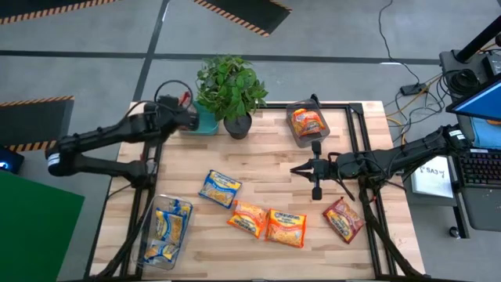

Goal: Sort Maruchan noodles
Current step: Put the red noodle pack into the green bin

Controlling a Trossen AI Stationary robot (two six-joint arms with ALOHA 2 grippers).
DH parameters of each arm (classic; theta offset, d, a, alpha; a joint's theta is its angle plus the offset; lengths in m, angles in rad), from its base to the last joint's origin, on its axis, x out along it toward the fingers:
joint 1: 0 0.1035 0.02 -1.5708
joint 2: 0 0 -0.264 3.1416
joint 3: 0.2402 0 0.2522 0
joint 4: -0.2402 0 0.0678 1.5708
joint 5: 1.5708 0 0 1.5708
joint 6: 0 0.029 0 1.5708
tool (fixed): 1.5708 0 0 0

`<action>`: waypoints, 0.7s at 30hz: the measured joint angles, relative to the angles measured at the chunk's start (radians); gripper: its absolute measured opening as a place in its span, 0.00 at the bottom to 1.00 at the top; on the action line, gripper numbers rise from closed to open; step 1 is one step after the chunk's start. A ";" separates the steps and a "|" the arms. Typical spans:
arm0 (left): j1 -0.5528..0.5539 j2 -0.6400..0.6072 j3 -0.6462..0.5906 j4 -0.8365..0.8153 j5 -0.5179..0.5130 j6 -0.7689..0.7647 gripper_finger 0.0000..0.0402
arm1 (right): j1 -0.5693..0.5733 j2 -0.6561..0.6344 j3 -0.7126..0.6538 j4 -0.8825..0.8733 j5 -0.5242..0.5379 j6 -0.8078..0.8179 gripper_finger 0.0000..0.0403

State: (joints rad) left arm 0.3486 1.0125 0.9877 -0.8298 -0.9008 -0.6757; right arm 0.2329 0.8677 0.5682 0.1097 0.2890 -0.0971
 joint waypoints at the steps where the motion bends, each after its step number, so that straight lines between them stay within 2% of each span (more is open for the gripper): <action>1: 0.024 0.001 -0.003 0.001 0.005 0.006 0.00 | 0.000 0.000 0.000 0.000 0.000 0.000 0.02; 5: 0.113 0.002 -0.028 0.066 0.067 0.050 0.00 | 0.000 0.000 0.000 0.000 -0.001 0.000 0.02; 9: 0.209 0.000 -0.089 0.256 0.216 0.138 0.00 | 0.000 0.000 0.000 0.000 -0.002 -0.005 0.02; 14: 0.308 0.021 -0.173 0.411 0.334 0.147 0.00 | 0.000 0.000 0.000 0.000 -0.004 0.005 0.02; 16: 0.331 0.028 -0.208 0.468 0.376 0.142 0.00 | 0.000 0.000 0.000 0.000 -0.004 0.008 0.02; 21: 0.342 0.042 -0.290 0.594 0.408 0.100 0.00 | 0.000 0.000 0.000 0.000 -0.004 0.008 0.02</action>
State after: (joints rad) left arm 0.6903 1.0541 0.6978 -0.2356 -0.4932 -0.5758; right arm 0.2329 0.8677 0.5682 0.1097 0.2852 -0.0887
